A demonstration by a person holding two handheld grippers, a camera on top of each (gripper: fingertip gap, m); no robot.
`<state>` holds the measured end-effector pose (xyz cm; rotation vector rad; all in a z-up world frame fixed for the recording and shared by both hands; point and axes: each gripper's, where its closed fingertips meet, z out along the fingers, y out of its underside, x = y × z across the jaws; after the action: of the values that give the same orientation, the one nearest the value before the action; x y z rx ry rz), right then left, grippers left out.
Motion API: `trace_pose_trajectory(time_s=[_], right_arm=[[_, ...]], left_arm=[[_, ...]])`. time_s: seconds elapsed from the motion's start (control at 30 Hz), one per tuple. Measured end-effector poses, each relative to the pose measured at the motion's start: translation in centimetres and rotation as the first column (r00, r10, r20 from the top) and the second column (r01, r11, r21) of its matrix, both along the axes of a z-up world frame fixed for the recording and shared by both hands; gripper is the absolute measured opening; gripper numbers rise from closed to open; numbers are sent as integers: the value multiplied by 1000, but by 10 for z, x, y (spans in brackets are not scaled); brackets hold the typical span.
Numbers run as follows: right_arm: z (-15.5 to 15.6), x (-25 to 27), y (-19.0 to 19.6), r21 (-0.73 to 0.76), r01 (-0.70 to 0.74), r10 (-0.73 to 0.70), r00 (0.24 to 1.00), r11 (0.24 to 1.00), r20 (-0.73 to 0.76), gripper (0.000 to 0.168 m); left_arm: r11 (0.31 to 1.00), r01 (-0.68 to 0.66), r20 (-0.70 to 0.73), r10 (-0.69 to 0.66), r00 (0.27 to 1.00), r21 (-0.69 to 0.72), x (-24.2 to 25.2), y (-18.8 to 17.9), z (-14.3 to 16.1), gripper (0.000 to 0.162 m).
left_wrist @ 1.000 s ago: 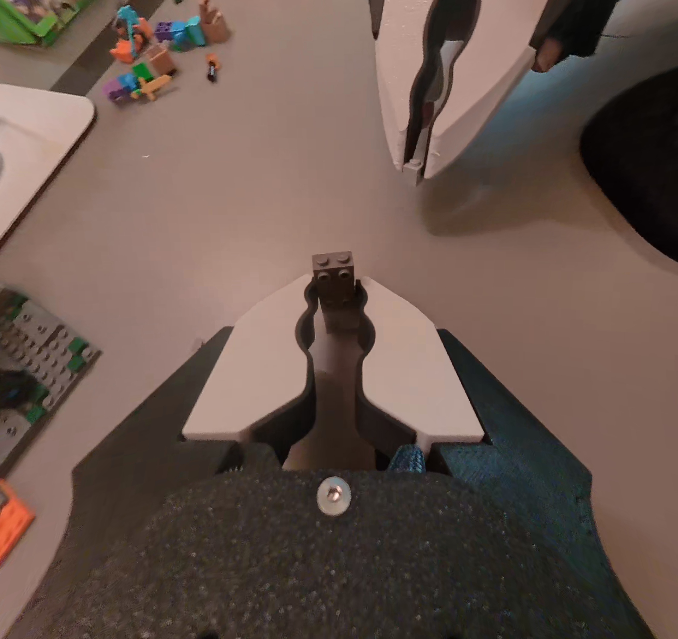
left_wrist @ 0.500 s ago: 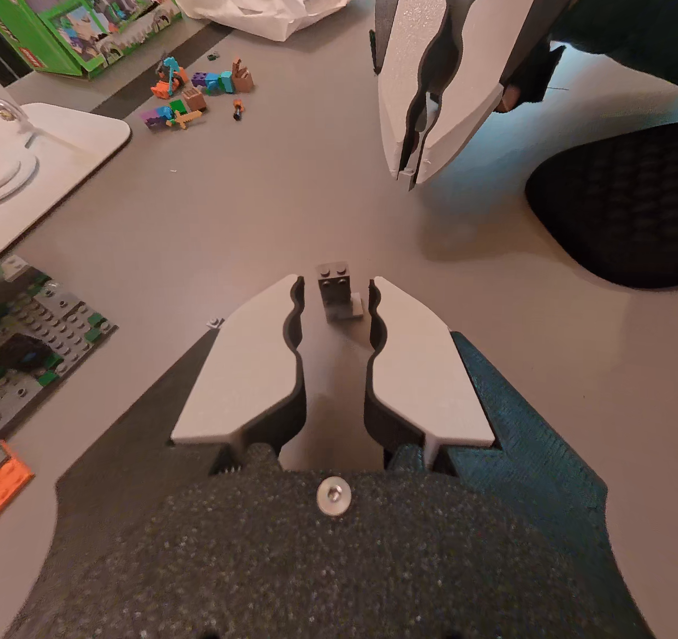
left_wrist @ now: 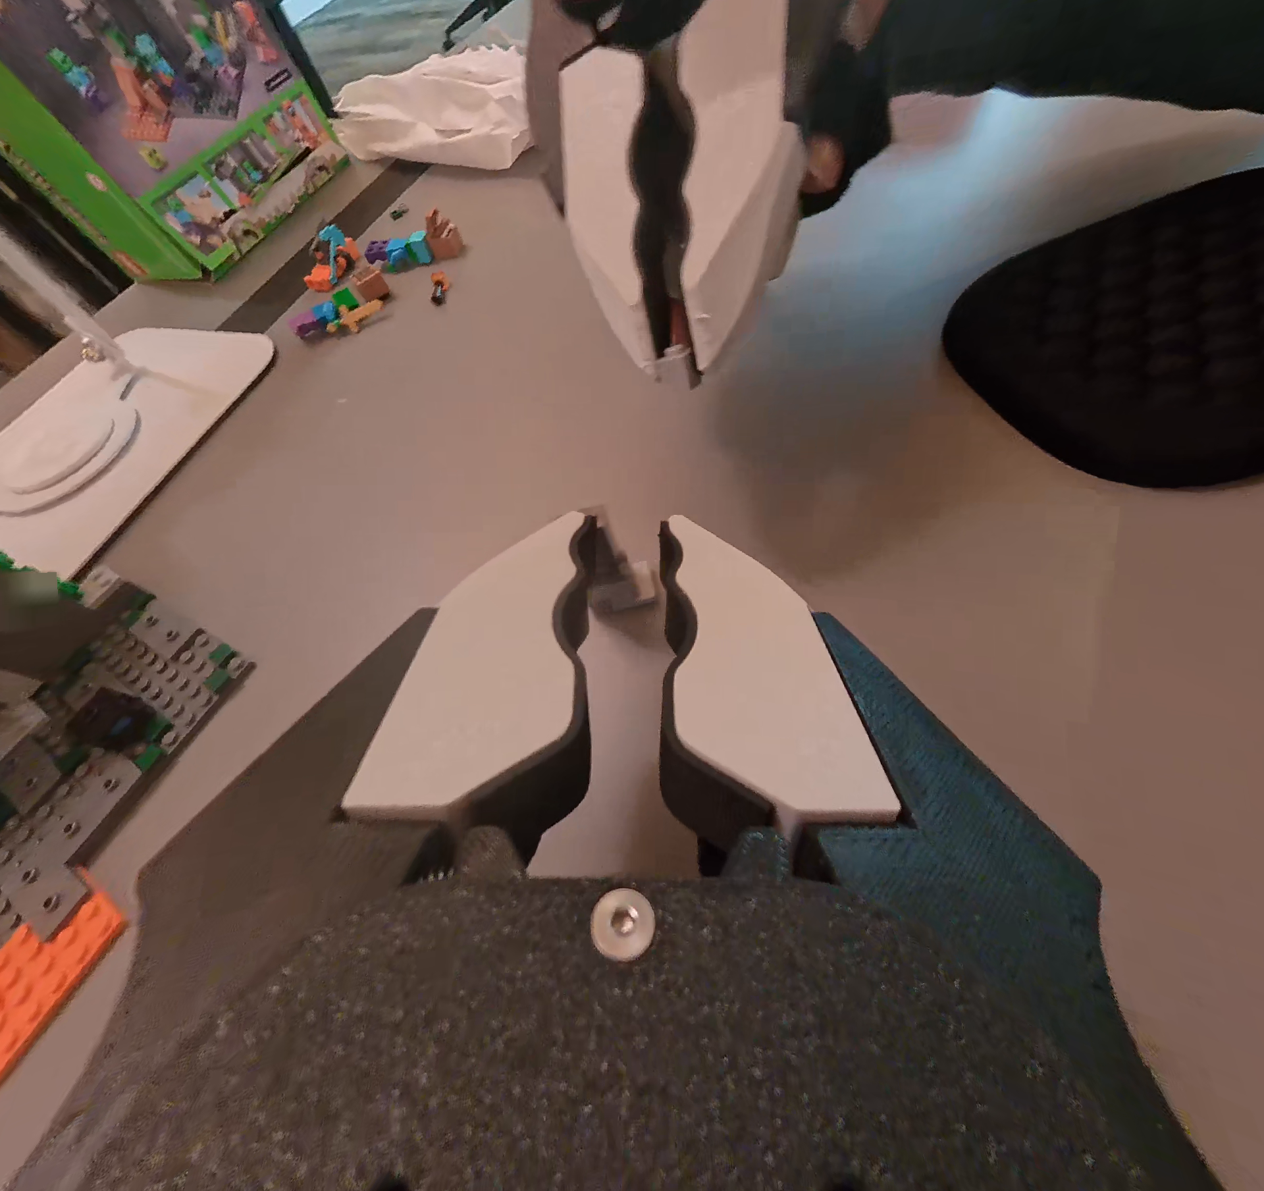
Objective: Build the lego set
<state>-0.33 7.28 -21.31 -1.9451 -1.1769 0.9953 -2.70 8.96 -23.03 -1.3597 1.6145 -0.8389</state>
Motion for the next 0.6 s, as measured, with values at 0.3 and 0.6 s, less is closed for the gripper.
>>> trace_pose_trajectory(time_s=[0.3, 0.6], right_arm=[[29, -18, 7, -482, 68, -228, 932, 873, -283, 8], [29, -38, 2, -608, 47, -318, 882, 792, -347, 7]], left_arm=[[987, -17, 96, 1, 995, 160, 6, -10, 20, 21], [965, -82, 169, 40, 985, 247, 6, -10, 39, 13]])
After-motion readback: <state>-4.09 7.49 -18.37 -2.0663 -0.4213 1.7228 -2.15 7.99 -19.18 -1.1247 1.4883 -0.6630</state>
